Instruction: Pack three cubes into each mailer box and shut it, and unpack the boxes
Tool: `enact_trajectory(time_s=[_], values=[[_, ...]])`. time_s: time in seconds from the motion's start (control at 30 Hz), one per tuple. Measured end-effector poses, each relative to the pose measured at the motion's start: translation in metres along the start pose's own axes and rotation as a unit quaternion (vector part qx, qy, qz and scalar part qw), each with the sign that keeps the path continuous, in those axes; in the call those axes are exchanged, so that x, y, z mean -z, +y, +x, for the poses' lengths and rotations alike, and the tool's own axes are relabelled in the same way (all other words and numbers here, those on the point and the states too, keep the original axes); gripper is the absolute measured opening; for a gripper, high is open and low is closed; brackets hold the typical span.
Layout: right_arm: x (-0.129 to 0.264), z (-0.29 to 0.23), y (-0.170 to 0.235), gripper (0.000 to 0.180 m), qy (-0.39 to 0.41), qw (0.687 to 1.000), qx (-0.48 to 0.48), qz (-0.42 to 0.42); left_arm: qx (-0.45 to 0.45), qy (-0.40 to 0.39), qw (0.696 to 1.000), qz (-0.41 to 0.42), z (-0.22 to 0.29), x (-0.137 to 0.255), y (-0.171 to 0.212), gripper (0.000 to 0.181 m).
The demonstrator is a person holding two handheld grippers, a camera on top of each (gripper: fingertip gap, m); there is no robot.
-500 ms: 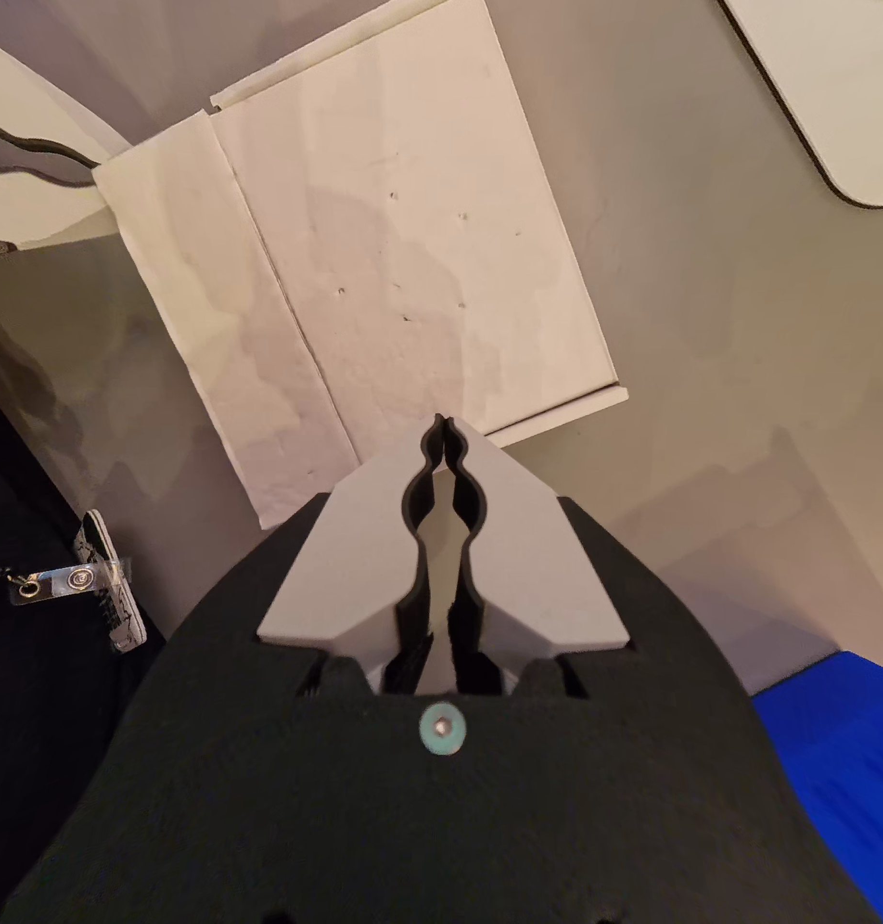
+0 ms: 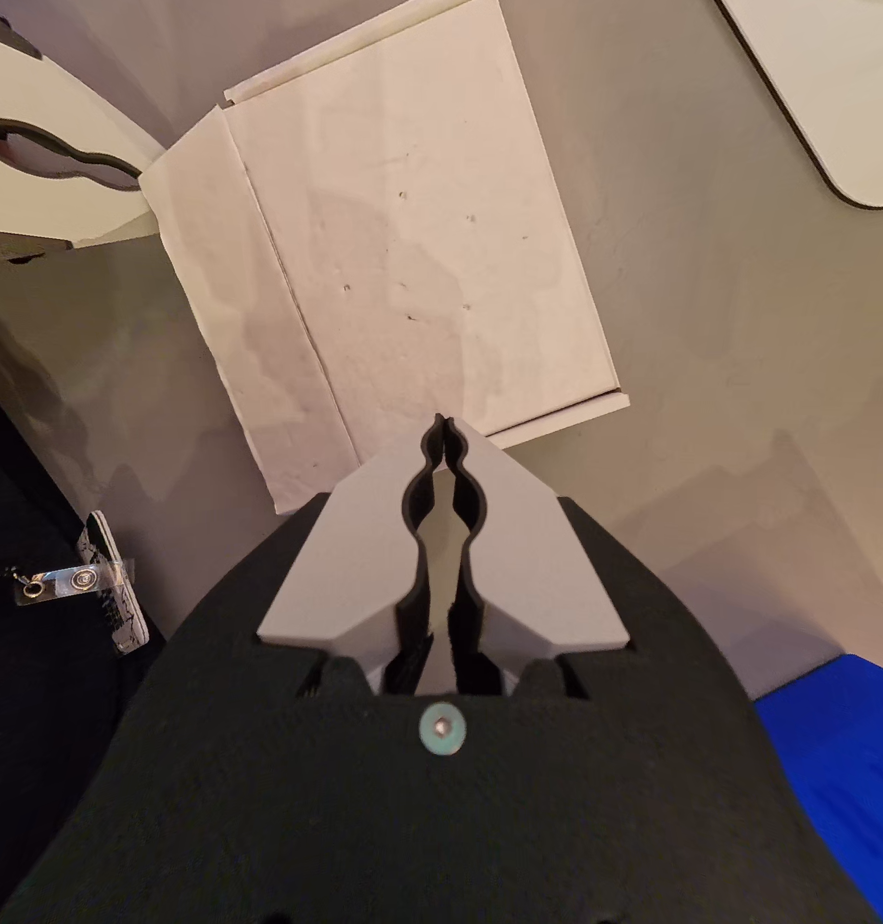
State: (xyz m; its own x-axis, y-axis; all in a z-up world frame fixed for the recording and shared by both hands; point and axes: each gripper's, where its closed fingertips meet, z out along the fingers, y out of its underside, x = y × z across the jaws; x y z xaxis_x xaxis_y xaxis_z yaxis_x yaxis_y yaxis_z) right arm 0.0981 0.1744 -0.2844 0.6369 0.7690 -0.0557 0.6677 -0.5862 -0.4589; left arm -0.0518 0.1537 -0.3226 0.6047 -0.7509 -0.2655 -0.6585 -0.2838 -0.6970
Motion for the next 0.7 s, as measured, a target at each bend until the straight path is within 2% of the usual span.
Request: enact_trajectory(time_s=[0.13, 0.3, 0.6, 0.7], values=[[0.0, 0.0, 0.0, 0.0, -0.001, 1.0, 0.0, 0.0, 0.002, 0.026, 0.999, -0.02, 0.001, -0.008, 0.003, 0.0], [0.0, 0.0, 0.0, 0.0, -0.001, 1.0, 0.0, 0.002, 0.02, 0.058, 0.998, -0.002, 0.003, -0.005, -0.001, 0.0], [0.0, 0.0, 0.0, 0.0, -0.002, 1.0, 0.0, 0.001, 0.007, 0.026, 0.999, -0.042, -0.007, -0.016, 0.004, 0.0], [0.0, 0.0, 0.0, 0.0, -0.002, 1.0, 0.0, 0.002, 0.036, 0.036, 0.998, -0.044, -0.008, -0.017, 0.003, 0.0]])
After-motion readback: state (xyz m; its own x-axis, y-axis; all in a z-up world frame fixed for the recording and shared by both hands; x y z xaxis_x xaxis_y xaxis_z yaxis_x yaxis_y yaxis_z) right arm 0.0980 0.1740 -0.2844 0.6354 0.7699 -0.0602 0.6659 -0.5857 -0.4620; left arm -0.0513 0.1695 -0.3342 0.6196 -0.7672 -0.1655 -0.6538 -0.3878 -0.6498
